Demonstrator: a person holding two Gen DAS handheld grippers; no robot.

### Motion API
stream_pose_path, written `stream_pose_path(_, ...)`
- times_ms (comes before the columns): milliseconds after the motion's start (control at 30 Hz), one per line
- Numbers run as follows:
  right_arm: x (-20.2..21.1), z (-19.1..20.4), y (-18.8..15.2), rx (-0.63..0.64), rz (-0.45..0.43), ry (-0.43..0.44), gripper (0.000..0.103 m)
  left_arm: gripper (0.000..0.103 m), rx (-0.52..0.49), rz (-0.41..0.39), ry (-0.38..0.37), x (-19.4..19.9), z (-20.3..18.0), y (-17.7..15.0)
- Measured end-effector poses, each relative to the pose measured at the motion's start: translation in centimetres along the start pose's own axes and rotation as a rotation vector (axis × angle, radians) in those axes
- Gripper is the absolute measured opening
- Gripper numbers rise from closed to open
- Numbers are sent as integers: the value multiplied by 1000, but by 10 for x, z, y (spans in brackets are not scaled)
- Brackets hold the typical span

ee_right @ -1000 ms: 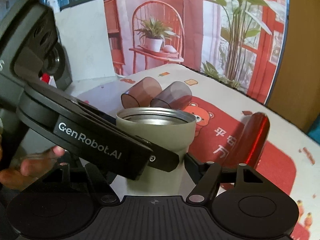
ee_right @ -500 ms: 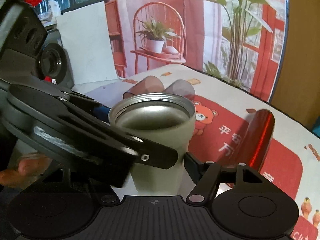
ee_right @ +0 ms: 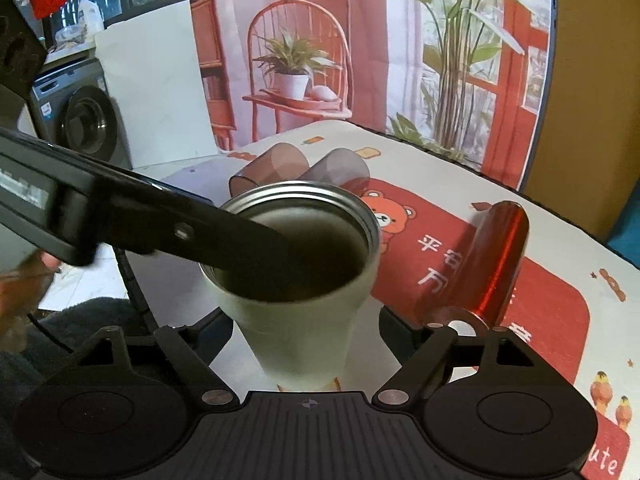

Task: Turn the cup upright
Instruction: 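Lower the upright white tumbler onto the mat with the right gripper, then open the right gripper and pull it back from the tumbler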

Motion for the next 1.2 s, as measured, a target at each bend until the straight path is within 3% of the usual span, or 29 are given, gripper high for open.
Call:
stream_pose_path(200, 7, 3, -2, -12, 10, -33, 85, 98, -1, -6, 49, 15, 3, -7)
stream_pose_path(267, 12, 3, -4, -35, 13, -39, 96, 99, -12, -10, 78, 22, 2, -10)
stream_pose_path(433, 30, 11, -6, -69, 23, -129, 103, 100, -59, -16, 217, 38, 1, -11)
stream_pose_path(700, 80, 27, -6, -184, -10, -234, 103, 103, -36, -7, 397, 73, 5, -9)
stream_pose_path(1000, 134, 45, -17, -307, -67, -266, 103, 103, -30, 18, 444, 119, -7, -28)
stream_pose_path(1200, 158, 70, -29, -296, -75, -298, 103, 103, -50, -25, 508, 147, -18, -41)
Point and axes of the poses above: each gripper's, at about its wrist camera, not at the fingertips, and x roughly against the way its jaws point, z to its left, y to its top, the point moved 2 cm from there along -x, roughly the way its jaws point, and after that the axes turned 6 degrees about y, right-handed, at the moved point
